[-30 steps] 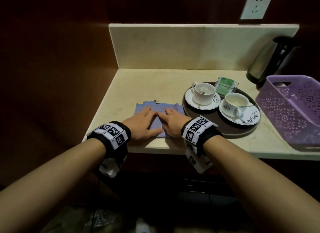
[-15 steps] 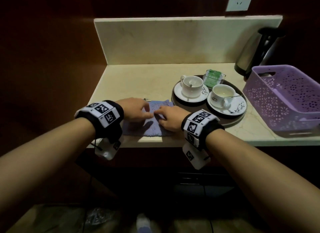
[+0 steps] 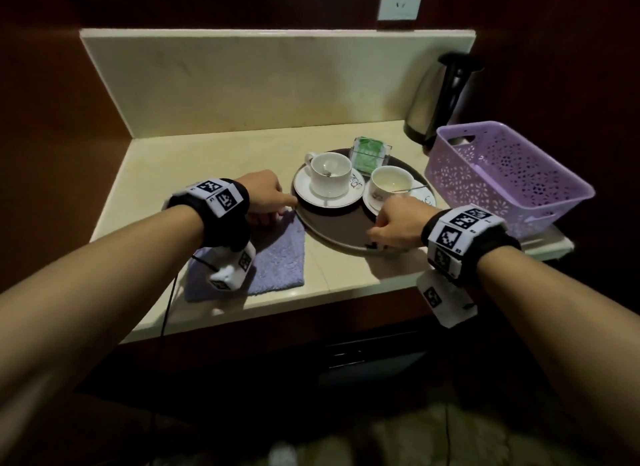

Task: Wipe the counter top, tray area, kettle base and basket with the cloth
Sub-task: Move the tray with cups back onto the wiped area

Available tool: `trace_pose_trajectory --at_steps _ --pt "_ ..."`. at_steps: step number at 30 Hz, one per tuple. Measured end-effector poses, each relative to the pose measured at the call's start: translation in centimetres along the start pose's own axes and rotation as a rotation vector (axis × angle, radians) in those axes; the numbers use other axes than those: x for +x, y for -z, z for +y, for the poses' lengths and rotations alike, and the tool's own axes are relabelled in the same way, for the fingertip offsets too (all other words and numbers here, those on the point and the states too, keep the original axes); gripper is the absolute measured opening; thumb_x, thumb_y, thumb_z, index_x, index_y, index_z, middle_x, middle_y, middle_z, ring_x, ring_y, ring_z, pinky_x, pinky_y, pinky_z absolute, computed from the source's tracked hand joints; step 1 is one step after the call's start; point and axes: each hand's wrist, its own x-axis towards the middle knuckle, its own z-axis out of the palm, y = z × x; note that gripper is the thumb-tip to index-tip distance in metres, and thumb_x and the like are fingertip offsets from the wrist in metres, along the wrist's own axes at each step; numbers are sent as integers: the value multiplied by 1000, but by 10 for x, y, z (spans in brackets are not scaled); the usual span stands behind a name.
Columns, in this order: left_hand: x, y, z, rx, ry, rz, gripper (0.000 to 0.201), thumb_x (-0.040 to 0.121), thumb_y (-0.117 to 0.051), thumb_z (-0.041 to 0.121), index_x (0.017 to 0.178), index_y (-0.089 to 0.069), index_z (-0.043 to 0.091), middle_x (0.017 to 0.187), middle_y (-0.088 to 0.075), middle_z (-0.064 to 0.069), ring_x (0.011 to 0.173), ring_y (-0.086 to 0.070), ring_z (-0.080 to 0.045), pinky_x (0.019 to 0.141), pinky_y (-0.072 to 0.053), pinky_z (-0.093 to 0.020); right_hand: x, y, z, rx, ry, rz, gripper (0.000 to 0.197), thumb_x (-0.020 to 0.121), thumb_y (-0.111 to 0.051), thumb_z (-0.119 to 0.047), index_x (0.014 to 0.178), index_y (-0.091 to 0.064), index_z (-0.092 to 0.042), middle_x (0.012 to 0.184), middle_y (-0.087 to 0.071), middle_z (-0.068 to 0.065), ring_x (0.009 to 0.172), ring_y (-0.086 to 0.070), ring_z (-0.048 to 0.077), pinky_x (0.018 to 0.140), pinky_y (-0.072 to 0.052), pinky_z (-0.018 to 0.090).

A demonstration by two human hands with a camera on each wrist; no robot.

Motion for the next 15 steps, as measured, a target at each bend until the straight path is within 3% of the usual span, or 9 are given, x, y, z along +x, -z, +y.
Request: trace_pose_trajectory --at_steps 3,5,10,13,15 --pt "15 4 1 -48 22 4 40 93 -58 40 79 -71 5 78 -73 -12 66 -68 -27 59 -53 -28 2 3 20 -31 -155 -35 31 85 -58 -28 60 -68 -15 53 -61 -1 58 -60 20 58 -50 26" --pt "23 6 1 -88 29 14 35 93 -58 34 79 -70 4 80 -72 -14 70 -69 -30 60 -56 -29 3 3 33 -12 -250 -11 27 84 -58 -25 60 -66 -13 48 -57 -1 54 -56 19 55 -45 24" --pt "35 4 3 -99 49 1 31 91 -58 27 82 -70 1 75 -68 -13 68 -63 -28 62 -51 -29 6 8 53 38 -415 72 18 92 -50 -12 92 -64 0 92 -65 18 80 -59 28 56 -41 27" --pt "40 5 6 -71 51 14 30 91 -57 27 79 -70 2 72 -66 -11 64 -60 -26 60 -47 -27 17 10 62 163 -510 175 28 93 -49 -11 109 -61 7 110 -64 23 103 -63 36 73 -43 32" --pt "42 7 8 -81 67 0 31 91 -57 26 69 -67 6 59 -62 -7 54 -53 -23 53 -42 -24 30 10 66 241 -552 209 36 92 -48 -12 120 -56 10 118 -63 25 109 -63 38 78 -46 36"
